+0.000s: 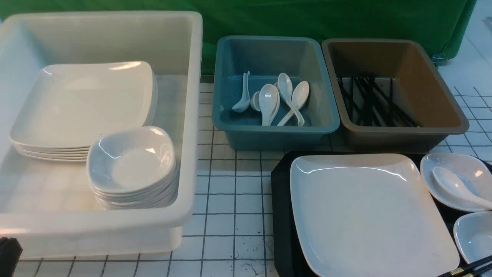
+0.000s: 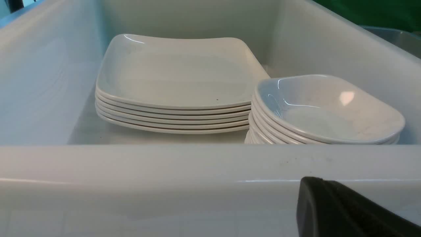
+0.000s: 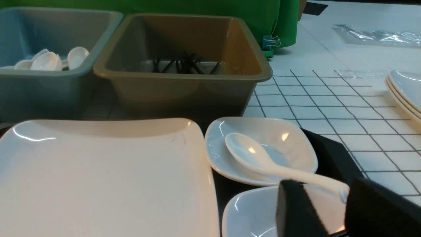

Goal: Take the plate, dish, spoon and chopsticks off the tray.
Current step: Use the right arm to grab a pair of chopsticks from the plate

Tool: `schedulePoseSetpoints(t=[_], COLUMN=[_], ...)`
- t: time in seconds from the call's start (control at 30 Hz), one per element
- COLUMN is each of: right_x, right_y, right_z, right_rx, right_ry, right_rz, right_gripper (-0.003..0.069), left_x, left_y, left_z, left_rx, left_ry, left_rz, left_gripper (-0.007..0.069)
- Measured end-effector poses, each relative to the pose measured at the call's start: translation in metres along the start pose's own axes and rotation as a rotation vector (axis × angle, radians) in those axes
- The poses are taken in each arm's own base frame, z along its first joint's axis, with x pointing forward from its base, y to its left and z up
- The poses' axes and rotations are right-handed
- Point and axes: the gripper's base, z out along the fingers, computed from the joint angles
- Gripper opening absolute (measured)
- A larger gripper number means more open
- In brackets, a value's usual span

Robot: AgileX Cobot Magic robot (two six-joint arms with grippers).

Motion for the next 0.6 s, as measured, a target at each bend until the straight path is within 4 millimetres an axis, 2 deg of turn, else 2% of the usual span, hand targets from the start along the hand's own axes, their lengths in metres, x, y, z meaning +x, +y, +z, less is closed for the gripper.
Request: schedulePoseSetpoints(t=[0.6], right_x=[0.0], right_y=[0.0], right_z=[0.0], right_rx=[0.0], right_ry=[0.0], right_rz=[0.0], right_gripper=[0.0248], left_x=[0.0], left_y=[0.0], left_z=[0.0], left_rx=[0.0], left_ry=[0.0], left_rz=[0.0], left_gripper=[0.0005])
